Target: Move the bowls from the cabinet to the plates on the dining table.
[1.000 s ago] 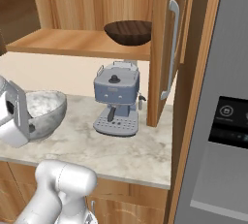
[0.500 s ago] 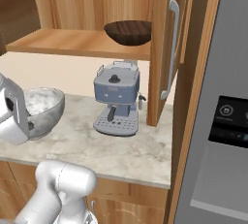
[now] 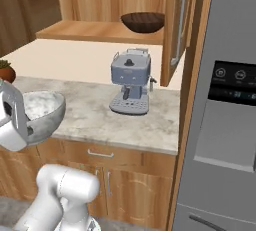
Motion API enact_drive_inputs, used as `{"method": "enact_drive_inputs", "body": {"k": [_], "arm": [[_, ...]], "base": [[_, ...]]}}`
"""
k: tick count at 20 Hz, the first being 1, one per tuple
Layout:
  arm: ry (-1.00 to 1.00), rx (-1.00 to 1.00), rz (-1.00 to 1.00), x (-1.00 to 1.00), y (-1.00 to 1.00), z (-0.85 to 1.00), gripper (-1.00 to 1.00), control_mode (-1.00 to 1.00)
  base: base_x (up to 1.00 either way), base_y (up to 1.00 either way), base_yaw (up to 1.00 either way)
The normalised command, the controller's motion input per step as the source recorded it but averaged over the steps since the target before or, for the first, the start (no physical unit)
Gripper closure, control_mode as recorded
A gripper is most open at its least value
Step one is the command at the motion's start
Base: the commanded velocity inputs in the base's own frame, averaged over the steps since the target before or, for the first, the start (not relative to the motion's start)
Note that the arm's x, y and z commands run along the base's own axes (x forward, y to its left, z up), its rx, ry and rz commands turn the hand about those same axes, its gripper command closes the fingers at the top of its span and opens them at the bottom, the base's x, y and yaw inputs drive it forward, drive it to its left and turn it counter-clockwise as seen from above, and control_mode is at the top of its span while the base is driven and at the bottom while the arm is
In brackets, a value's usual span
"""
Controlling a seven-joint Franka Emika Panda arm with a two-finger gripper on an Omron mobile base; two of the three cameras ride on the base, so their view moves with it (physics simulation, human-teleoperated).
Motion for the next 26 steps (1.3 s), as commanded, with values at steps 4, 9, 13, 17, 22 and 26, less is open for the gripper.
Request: {"method": "enact_drive_inputs", "body": {"k": [4, 9, 13, 17, 22, 26], "arm": [[0.0, 0.0, 0.0, 0.0, 0.0, 0.0, 1.0, 1.0], [0.0, 0.0, 0.0, 0.0, 0.0, 0.0, 1.0, 1.0], [0.0, 0.0, 0.0, 0.0, 0.0, 0.0, 1.0, 1.0], [0.0, 0.0, 0.0, 0.0, 0.0, 0.0, 1.0, 1.0], [0.0, 0.0, 0.0, 0.0, 0.0, 0.0, 1.0, 1.0], [0.0, 0.0, 0.0, 0.0, 0.0, 0.0, 1.0, 1.0]], "base": [[-0.62, -0.32, 0.36], [-0.5, -0.34, 0.48], [-0.34, -0.19, 0.56], [-0.2, -0.08, 0.64], [-0.21, 0.0, 0.69], [-0.18, 0.0, 0.74]]}}
